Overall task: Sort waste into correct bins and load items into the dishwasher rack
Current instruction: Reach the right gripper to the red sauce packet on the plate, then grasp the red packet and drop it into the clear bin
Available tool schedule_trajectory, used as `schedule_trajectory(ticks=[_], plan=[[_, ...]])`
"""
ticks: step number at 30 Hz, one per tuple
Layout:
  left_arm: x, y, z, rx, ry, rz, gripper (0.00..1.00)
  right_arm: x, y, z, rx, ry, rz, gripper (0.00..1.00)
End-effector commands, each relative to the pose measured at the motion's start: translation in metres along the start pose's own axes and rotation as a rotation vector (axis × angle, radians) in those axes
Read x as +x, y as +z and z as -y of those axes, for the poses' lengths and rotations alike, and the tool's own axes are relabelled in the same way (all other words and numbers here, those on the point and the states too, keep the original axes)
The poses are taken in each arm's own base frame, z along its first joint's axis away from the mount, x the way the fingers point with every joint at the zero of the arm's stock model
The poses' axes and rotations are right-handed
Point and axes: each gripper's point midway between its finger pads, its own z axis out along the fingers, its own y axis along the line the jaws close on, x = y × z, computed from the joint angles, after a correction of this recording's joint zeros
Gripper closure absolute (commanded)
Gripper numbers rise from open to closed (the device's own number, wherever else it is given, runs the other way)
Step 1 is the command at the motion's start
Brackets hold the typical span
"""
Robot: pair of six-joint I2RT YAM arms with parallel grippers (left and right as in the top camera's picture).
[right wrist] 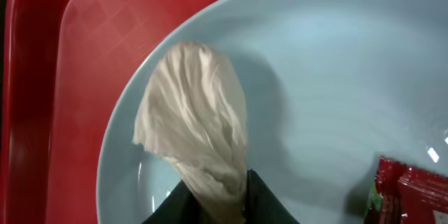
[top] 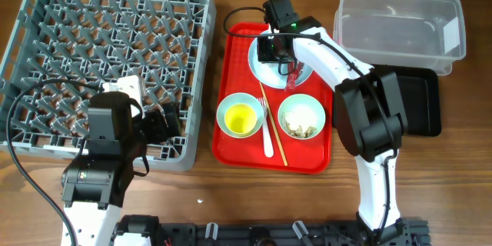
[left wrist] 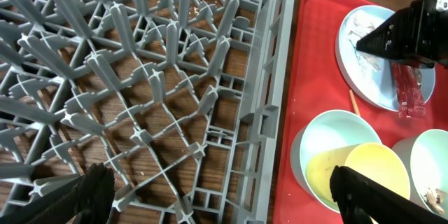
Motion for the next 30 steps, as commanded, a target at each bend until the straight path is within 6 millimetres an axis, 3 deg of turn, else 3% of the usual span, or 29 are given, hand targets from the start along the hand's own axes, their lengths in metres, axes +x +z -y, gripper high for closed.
schedule_trajectory(ticks=[1,2,5,7,8,10,13,14,16,17,20,23,25,30], plan=[[-0.009,-0.005,0.001,0.0,-0.012,0.024,0.0,0.001,-0.001,-0.01,-0.059,0.015,-0.018,0.96],[-0.009,-0.005,0.001,0.0,-0.012,0.025,0.0,-0.002,-0.009,-0.011,-0.071,0.015,-0.009,0.96],[-0.009,-0.005,0.001,0.0,-0.012,0.025,0.0,-0.029,-0.062,-0.002,-0.085,0.012,0.086,0.96],[-0.009,-0.005,0.001,0.0,-0.012,0.025,0.0,-0.05,-0.108,0.023,-0.035,0.03,0.177,0.95],[-0.009,-0.005,0.001,0.0,-0.012,0.025,0.0,-0.059,-0.138,0.051,0.025,0.073,0.227,0.96],[-0.009,-0.005,0.001,0.0,-0.012,0.025,0.0,-0.066,-0.175,0.106,0.14,0.163,0.283,0.95],[-0.009,-0.005,0.001,0.0,-0.012,0.025,0.0,-0.062,-0.183,0.169,0.238,0.262,0.278,0.83],[-0.009,-0.005,0.001,0.0,-0.012,0.025,0.0,-0.059,-0.182,0.185,0.246,0.296,0.271,0.5],[-0.009,-0.005,0.001,0.0,-0.012,0.025,0.0,-0.07,-0.185,0.193,0.219,0.287,0.308,0.12],[-0.009,-0.005,0.001,0.0,-0.012,0.025,0.0,-0.074,-0.19,0.189,0.193,0.257,0.322,0.0],[-0.009,-0.005,0.001,0.0,-0.012,0.025,0.0,-0.074,-0.204,0.125,-0.08,0.139,0.313,0.0],[-0.009,-0.005,0.001,0.0,-0.012,0.025,0.0,-0.048,-0.185,0.078,-0.142,0.081,0.204,0.01],[-0.009,-0.005,0.001,0.0,-0.012,0.025,0.0,-0.029,-0.164,0.064,-0.056,0.036,0.155,0.01],[-0.009,-0.005,0.001,0.0,-0.012,0.025,0.0,0.023,-0.112,0.053,0.109,0.09,0.078,0.02]])
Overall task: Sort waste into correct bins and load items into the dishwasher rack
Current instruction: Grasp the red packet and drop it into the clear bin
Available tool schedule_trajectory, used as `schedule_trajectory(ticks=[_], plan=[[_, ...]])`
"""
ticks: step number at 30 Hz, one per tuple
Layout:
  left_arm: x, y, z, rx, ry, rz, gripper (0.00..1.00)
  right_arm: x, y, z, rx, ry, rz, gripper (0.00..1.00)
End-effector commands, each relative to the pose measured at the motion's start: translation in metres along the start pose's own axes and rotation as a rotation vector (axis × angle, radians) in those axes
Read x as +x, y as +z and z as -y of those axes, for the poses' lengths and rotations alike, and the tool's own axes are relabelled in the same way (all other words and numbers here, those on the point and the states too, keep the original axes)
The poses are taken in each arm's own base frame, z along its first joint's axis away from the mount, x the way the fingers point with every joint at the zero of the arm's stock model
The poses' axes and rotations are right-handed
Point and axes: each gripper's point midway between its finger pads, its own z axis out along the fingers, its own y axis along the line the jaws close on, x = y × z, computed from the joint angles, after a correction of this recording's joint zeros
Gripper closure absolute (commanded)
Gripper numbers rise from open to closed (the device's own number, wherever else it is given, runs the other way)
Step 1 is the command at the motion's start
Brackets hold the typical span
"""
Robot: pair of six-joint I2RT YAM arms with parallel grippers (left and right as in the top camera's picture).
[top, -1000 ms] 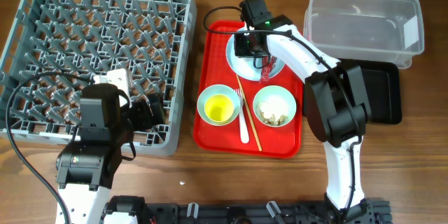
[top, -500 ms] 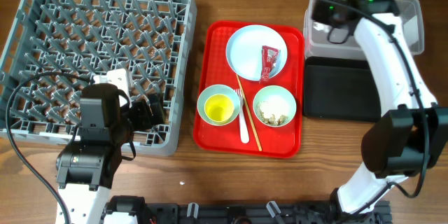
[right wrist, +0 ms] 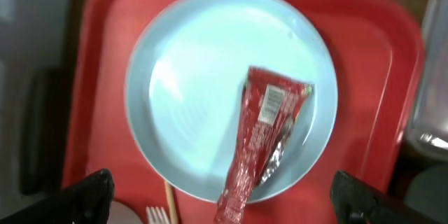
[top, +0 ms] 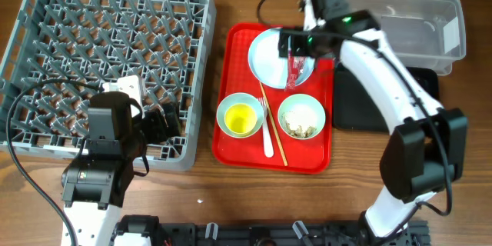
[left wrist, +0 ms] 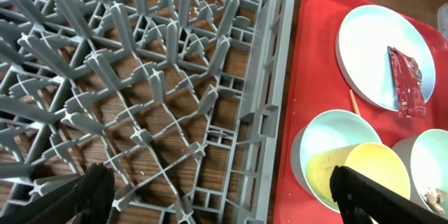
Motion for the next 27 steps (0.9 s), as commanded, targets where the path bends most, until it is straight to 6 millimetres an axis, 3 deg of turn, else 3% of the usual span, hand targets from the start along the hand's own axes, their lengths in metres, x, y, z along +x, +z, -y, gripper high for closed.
schedule_trajectory(ticks=[1,5,10,17,22,25,27], plan=[[-0.009,-0.005,0.001,0.0,-0.012,0.026,0.0,0.022,0.016,0.011,0.097,0.092,0.01,0.03],[-0.009,-0.005,0.001,0.0,-0.012,0.026,0.0,0.024,0.036,0.009,0.073,0.129,0.06,0.13],[-0.009,-0.005,0.001,0.0,-0.012,0.026,0.0,0.015,0.06,0.004,0.041,0.13,0.086,0.1],[-0.009,-0.005,0.001,0.0,-0.012,0.026,0.0,0.038,0.1,0.015,0.077,0.185,0.003,0.13],[-0.009,-0.005,0.001,0.0,-0.012,0.026,0.0,0.038,0.098,0.014,0.076,0.184,0.001,0.69],[-0.009,-0.005,0.001,0.0,-0.012,0.026,0.0,0.015,0.064,0.007,0.044,0.173,0.084,0.86],[-0.009,-0.005,0.001,0.0,-0.012,0.026,0.0,-0.017,0.017,0.004,0.012,0.149,0.199,0.91]])
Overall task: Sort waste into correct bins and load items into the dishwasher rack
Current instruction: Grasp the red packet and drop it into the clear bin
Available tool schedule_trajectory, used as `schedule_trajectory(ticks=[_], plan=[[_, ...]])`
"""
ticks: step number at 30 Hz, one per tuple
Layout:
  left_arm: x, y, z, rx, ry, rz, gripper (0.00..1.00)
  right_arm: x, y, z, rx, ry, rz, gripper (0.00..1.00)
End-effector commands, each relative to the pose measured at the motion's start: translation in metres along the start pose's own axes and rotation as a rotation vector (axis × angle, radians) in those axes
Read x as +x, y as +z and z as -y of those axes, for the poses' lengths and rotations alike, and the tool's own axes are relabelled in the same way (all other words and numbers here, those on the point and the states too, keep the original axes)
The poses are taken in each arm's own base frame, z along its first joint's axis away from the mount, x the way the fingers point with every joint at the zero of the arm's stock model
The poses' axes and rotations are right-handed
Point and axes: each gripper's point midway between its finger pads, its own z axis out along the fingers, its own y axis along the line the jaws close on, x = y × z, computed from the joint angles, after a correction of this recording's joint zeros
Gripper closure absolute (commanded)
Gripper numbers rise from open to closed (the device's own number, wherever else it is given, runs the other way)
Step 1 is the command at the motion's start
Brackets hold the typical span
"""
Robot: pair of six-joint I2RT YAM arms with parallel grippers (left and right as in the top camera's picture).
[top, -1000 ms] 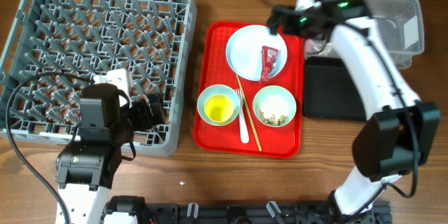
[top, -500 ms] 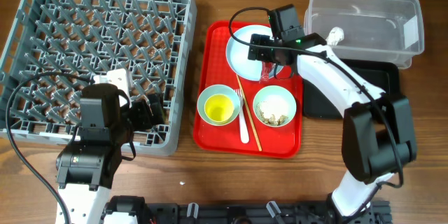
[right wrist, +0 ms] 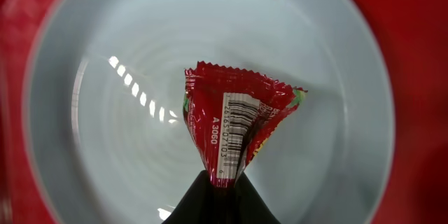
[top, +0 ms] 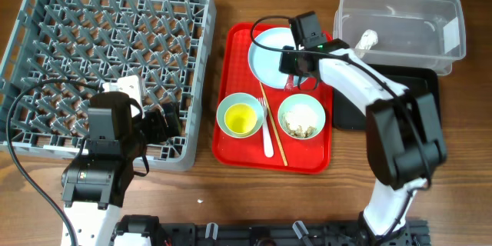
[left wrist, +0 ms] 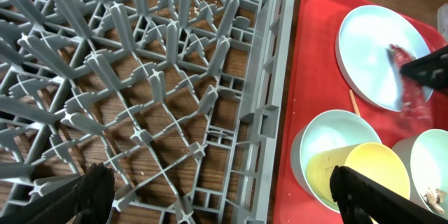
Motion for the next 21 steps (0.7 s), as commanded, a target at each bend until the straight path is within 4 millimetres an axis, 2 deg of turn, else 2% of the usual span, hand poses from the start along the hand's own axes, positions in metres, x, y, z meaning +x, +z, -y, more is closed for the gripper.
schedule_trajectory(ticks=[1,3,5,8,11,13,17,20,21], plan=[[-0.009,-0.004,0.001,0.0,-0.012,0.024,0.0,-0.054,-0.074,-0.01,-0.069,-0.02,0.191,0.93],[-0.009,-0.004,0.001,0.0,-0.012,0.024,0.0,-0.081,-0.112,0.008,-0.074,0.029,0.291,0.94],[-0.009,-0.004,0.001,0.0,-0.012,0.025,0.0,-0.106,-0.134,0.05,-0.025,0.127,0.375,0.96],[-0.009,-0.004,0.001,0.0,-0.012,0.024,0.0,-0.124,-0.145,0.115,0.095,0.302,0.442,0.95],[-0.009,-0.004,0.001,0.0,-0.012,0.025,0.0,-0.129,-0.144,0.157,0.132,0.45,0.455,0.95],[-0.009,-0.004,0.001,0.0,-0.012,0.025,0.0,-0.126,-0.131,0.169,0.15,0.488,0.432,0.93],[-0.009,-0.004,0.001,0.0,-0.012,0.024,0.0,-0.117,-0.092,0.177,0.163,0.493,0.36,0.89],[-0.009,-0.004,0.001,0.0,-0.012,0.024,0.0,-0.12,-0.087,0.177,0.158,0.492,0.37,0.88],[-0.009,-0.004,0.001,0.0,-0.012,0.024,0.0,-0.124,-0.088,0.176,0.147,0.488,0.382,0.8]])
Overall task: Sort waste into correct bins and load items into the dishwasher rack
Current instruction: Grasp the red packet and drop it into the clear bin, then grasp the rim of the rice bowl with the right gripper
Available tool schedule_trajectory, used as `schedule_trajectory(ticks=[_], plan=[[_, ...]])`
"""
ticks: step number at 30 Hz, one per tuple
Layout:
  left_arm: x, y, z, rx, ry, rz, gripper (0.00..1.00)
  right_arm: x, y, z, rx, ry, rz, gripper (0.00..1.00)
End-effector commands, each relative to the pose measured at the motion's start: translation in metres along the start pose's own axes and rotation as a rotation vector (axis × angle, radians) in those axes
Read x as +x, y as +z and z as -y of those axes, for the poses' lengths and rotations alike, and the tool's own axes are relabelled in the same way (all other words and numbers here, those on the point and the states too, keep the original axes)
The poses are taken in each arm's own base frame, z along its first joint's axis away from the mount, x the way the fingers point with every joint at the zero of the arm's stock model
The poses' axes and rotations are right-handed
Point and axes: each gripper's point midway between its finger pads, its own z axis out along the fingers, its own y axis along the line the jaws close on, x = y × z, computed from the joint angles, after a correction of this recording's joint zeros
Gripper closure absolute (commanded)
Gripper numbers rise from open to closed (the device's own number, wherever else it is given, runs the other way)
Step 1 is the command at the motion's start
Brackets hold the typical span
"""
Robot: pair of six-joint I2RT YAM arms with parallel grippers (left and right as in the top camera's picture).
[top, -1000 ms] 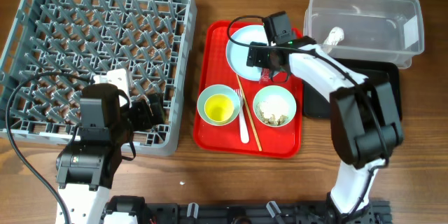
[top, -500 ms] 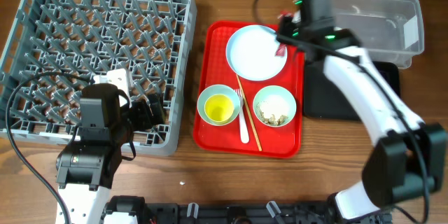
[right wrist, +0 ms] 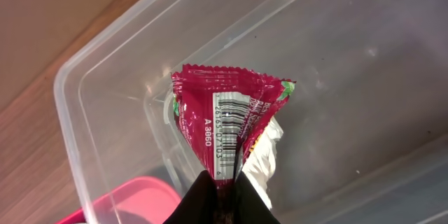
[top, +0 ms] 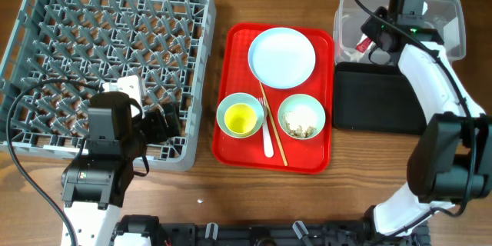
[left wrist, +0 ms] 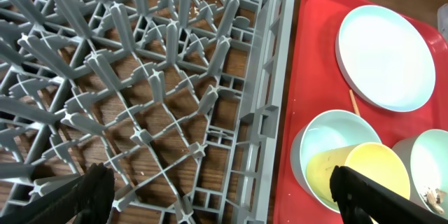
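My right gripper (right wrist: 222, 185) is shut on a red snack wrapper (right wrist: 225, 115) and holds it over the left end of the clear plastic bin (top: 430, 4). A crumpled white napkin (right wrist: 264, 150) lies in that bin below the wrapper. On the red tray (top: 238, 134) stand a bare light-blue plate (top: 282, 56), a bowl holding a yellow cup (top: 241, 115), a bowl with food scraps (top: 301, 116), a fork (top: 266, 132) and a chopstick (top: 273, 127). My left gripper (left wrist: 217, 189) stands open over the grey dishwasher rack (top: 108, 54), near its right wall.
A black bin (top: 377, 96) sits below the clear bin, right of the tray. The wooden table runs to its front edge below the tray.
My right gripper, shut on the wrapper over the plate, is now over the clear bin with the wrapper still in it. The plate is bare. The left arm has not moved.
First my right gripper held the white napkin over the plate, beside the wrapper. Then it was open above the plate with only the wrapper left there. The napkin then lay in the clear bin while the gripper shut on the wrapper, which now hangs over that bin.
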Motion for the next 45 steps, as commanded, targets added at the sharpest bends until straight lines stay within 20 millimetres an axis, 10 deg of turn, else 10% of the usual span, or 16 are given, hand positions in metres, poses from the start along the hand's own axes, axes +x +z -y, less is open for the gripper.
schedule_trajectory(ticks=[1,6,11,18,30,34,45], plan=[[-0.009,-0.004,0.001,0.0,-0.012,0.024,0.0,-0.007,0.002,-0.006,-0.023,0.02,0.019,0.55],[-0.009,-0.004,0.001,0.0,-0.012,0.024,0.0,-0.012,-0.017,-0.027,-0.132,-0.102,0.012,0.29],[-0.009,-0.004,0.001,0.0,-0.012,0.024,0.0,-0.003,-0.106,-0.054,-0.333,-0.33,-0.028,0.19],[-0.009,-0.004,0.001,0.0,-0.012,0.024,0.0,0.121,-0.172,-0.055,-0.378,-0.558,-0.392,0.15],[-0.007,-0.004,0.0,-0.002,-0.013,0.018,0.0,0.285,-0.087,-0.06,-0.11,-0.532,-0.685,0.38],[-0.006,-0.004,0.0,-0.003,-0.013,0.013,0.0,0.296,-0.059,-0.056,-0.036,-0.445,-0.684,0.65],[-0.006,-0.004,0.0,-0.003,-0.013,0.013,0.0,0.293,-0.055,-0.051,0.008,-0.407,-0.656,0.87]])
